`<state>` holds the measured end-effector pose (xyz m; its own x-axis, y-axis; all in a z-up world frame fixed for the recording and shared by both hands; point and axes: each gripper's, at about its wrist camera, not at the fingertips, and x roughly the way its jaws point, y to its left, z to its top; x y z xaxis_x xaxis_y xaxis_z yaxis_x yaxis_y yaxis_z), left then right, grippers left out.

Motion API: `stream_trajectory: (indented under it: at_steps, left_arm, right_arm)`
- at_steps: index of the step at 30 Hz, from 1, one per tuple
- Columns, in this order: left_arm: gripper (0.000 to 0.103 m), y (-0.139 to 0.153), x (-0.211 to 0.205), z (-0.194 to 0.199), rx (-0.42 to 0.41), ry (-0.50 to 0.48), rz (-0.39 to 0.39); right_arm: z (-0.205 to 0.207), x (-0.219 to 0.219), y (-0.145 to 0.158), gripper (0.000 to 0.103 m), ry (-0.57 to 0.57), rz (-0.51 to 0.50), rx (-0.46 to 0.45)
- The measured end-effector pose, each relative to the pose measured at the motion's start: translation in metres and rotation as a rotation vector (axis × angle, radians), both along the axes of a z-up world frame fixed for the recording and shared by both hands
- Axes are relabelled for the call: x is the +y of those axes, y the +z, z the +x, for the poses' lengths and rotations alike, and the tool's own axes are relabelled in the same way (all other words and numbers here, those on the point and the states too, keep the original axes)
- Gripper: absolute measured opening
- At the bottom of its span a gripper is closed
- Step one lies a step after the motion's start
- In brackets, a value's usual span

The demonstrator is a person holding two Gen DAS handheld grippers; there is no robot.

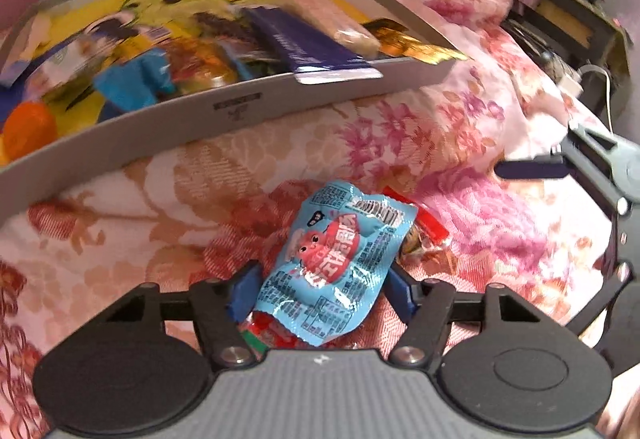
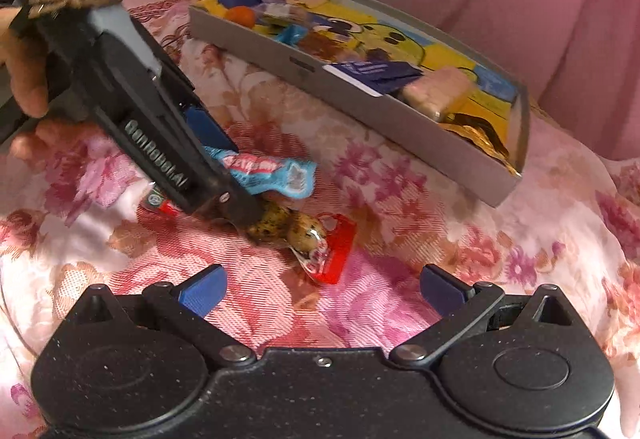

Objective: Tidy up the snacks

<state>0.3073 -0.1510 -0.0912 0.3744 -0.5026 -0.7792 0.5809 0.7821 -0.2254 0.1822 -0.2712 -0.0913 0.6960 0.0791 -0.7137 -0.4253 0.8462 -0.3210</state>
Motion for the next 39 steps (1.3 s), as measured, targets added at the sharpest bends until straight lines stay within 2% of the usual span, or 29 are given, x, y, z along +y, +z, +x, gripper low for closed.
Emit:
stream_trajectory:
  at_steps: [6, 10, 12, 15, 20, 26, 28, 31, 35, 37, 39]
  left_arm:
    - [0.062, 0.002, 0.022, -0.004, 0.06, 0.169, -0.046]
    - [0.06, 0.006, 0.026, -0.023, 0.016, 0.225, 0.002]
    - [0.06, 0.005, 0.032, -0.03, 0.028, 0.269, 0.018]
    - [0.06, 0.003, 0.049, -0.041, 0.052, 0.338, 0.008]
    - [0.06, -0.001, 0.074, -0.059, 0.039, 0.419, -0.001]
    - [0.06, -0.001, 0.077, -0.06, 0.048, 0.462, -0.033]
    - [0.06, -0.003, 0.077, -0.06, 0.052, 0.475, -0.048]
    - [0.06, -0.005, 0.079, -0.059, 0.054, 0.489, -0.066]
    - [0.06, -0.005, 0.084, -0.056, 0.071, 0.508, -0.098]
    - [0.06, -0.005, 0.087, -0.053, 0.086, 0.522, -0.125]
    - [0.06, -0.006, 0.09, -0.05, 0.098, 0.533, -0.145]
  right_arm:
    - [0.002, 0.008, -0.007, 0.102, 0.031, -0.019, -0.001]
    - [0.005, 0.017, -0.016, 0.102, 0.061, -0.061, -0.016]
    - [0.006, 0.023, -0.023, 0.102, 0.085, -0.101, -0.028]
    - [0.007, 0.029, -0.03, 0.102, 0.128, -0.14, -0.08]
    - [0.012, 0.038, -0.037, 0.101, 0.172, -0.197, -0.178]
    - [0.019, 0.052, -0.043, 0.082, 0.206, -0.236, -0.229]
    - [0.022, 0.055, -0.044, 0.072, 0.202, -0.249, -0.228]
    - [0.027, 0.052, -0.041, 0.069, 0.154, -0.193, -0.184]
    - [0.04, 0.038, -0.035, 0.071, 0.04, -0.044, -0.083]
    - [0.046, 0.026, -0.032, 0.081, -0.026, 0.036, -0.045]
    - [0.05, 0.017, -0.033, 0.086, -0.061, 0.089, -0.029]
